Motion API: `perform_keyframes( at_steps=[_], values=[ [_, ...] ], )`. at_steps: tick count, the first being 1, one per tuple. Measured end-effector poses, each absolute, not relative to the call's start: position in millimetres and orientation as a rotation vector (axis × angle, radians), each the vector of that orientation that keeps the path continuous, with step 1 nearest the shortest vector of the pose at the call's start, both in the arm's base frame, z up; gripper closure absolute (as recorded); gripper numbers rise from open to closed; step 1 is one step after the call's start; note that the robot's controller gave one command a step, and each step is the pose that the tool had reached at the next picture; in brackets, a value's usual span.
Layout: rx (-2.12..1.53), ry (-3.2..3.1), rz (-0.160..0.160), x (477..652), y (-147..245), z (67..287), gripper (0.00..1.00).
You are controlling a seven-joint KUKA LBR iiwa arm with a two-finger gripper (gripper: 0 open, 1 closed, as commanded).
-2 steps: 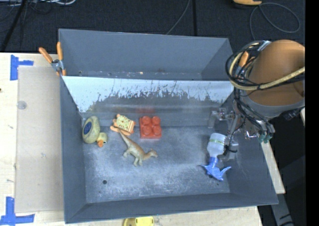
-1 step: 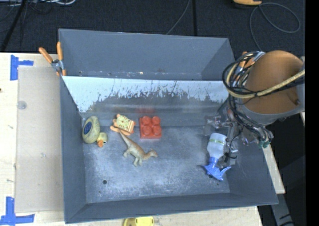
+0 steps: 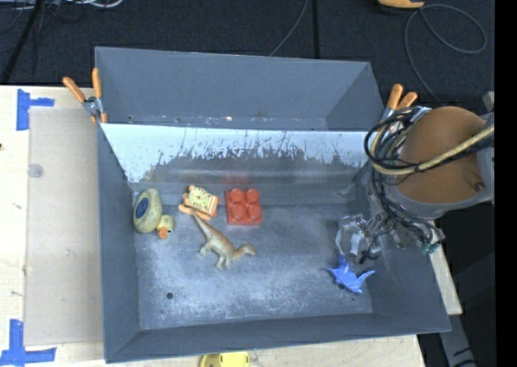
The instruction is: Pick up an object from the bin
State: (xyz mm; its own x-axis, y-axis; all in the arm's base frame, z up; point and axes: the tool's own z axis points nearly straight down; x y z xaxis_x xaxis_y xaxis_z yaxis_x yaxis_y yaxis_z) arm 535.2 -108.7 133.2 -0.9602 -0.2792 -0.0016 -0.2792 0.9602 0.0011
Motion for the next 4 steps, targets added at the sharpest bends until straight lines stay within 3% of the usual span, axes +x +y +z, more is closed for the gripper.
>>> perform_keyframes(
  at_steps=[1, 3, 4],
  values=[
    [-0.445, 3.108, 0.002, 535.4, -108.2, 133.3, 0.0],
    [-0.548, 3.09, 0.0, 536.7, -108.0, 126.0, 0.0],
    [-1.02, 2.971, 0.002, 555.5, -114.2, 82.3, 1.0]
  ],
)
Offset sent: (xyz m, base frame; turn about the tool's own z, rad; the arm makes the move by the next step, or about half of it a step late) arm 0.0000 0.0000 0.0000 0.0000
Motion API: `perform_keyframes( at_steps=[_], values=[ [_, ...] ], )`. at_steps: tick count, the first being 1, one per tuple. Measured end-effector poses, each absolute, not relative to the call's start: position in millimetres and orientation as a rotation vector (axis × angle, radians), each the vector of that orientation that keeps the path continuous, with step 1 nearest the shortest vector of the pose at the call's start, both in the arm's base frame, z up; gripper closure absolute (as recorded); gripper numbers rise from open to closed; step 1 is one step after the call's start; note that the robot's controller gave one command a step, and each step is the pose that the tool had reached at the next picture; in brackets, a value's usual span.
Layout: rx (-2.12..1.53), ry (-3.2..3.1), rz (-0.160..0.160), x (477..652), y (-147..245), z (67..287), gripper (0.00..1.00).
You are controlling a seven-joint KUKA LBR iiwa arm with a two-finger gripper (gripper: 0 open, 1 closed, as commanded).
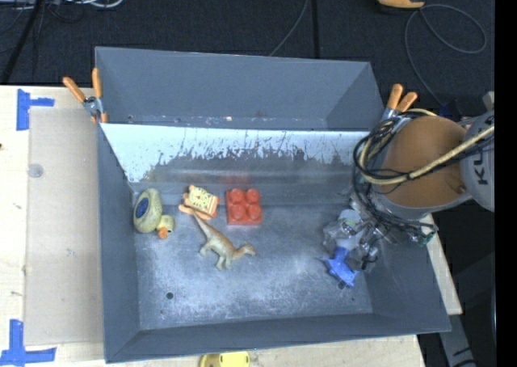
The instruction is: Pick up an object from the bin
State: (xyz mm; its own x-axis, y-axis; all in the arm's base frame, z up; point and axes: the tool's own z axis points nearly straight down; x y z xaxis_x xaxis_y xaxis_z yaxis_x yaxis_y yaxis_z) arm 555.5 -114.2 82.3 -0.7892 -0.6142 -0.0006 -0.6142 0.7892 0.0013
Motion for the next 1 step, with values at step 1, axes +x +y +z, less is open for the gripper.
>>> perform_keyframes(
  at_steps=[1],
  values=[
    [-1.02, 2.971, 0.002, 555.5, -114.2, 82.3, 1.0]
  ],
)
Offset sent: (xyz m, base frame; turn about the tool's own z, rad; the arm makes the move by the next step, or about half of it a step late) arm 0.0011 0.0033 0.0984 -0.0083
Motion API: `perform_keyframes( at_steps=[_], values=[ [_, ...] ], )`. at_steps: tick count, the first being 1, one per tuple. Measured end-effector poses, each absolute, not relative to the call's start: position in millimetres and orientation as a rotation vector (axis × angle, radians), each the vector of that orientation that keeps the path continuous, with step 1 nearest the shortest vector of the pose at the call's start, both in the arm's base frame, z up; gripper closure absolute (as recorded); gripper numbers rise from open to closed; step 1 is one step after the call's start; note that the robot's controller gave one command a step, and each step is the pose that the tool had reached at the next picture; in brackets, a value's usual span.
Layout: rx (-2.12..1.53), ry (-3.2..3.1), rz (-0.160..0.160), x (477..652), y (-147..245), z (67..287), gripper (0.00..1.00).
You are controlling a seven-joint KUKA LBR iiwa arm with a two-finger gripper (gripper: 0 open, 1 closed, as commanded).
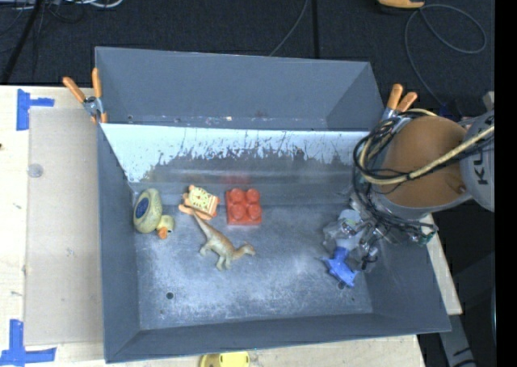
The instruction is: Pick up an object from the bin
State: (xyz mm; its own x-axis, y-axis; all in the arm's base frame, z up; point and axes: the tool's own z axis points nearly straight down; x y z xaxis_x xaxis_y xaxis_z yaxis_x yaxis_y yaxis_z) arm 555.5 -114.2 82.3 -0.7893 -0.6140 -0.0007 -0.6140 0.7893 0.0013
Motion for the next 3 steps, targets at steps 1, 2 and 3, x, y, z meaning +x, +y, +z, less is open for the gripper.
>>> perform_keyframes(
  at_steps=[1, 2, 3],
  values=[
    [-1.026, 2.969, 0.005, 557.0, -109.8, 180.0, 1.0],
    [-1.026, 2.969, 0.005, 557.0, -109.8, 180.0, 1.0],
    [-1.288, 2.866, 0.009, 512.2, -62.4, 224.2, 1.0]
  ],
)
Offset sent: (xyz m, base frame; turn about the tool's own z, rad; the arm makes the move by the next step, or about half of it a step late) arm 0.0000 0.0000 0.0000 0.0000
